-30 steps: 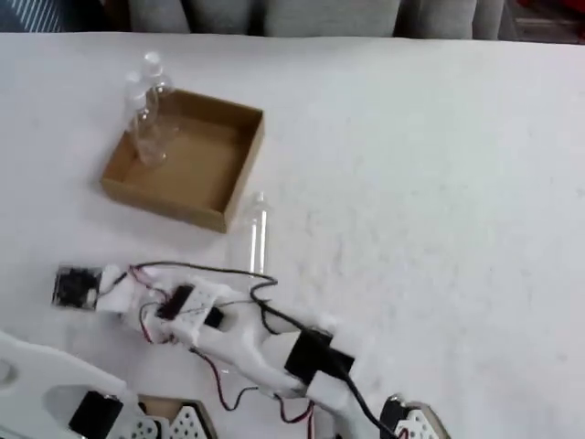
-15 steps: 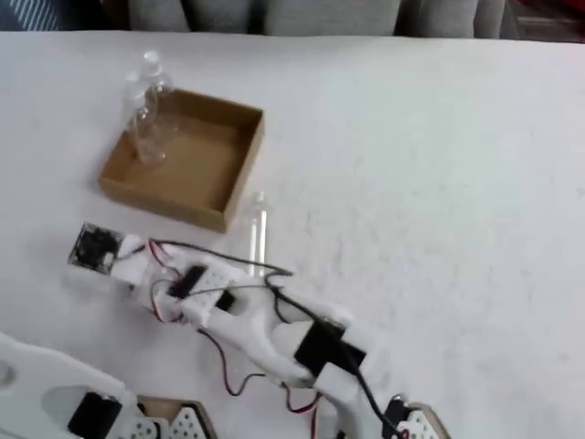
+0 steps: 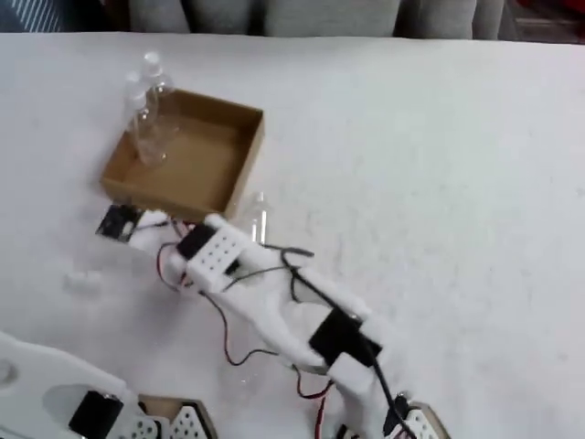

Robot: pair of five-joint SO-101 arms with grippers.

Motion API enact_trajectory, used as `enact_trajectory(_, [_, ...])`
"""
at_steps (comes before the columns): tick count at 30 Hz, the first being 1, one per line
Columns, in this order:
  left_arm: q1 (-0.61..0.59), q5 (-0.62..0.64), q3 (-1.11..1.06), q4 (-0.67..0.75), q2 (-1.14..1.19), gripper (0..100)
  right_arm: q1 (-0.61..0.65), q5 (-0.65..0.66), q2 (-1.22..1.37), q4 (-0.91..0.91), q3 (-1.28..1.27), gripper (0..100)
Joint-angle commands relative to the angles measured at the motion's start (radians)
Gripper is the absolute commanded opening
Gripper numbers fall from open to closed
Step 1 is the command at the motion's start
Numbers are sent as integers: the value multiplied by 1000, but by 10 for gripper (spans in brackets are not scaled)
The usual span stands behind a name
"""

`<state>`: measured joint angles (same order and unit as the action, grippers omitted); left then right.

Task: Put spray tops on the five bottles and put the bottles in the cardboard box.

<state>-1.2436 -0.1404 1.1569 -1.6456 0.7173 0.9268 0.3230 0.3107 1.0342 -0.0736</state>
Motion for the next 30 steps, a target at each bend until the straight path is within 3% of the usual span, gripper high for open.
enact_trajectory(1, [64,3,48,-51,-30,20,-47,-11,-145,105,49,224])
enact_trajectory(5, [139,3,48,-120,-30,20,-50,-11,-220,248,48,226])
enact_trajectory(8, [193,3,41,-138,-30,20,-39,-11,-226,251,8,226])
enact_trajectory(13, [226,5,41,-141,-30,20,-13,-11,-234,102,-101,223])
enact_trajectory(19, [159,2,48,-137,-30,20,56,-8,-225,-134,-135,223])
enact_trajectory(25, [105,-89,48,-132,-19,20,153,221,-199,-329,-132,223])
enact_trajectory(30, [73,-94,40,-97,-18,20,200,304,-79,-390,-38,223])
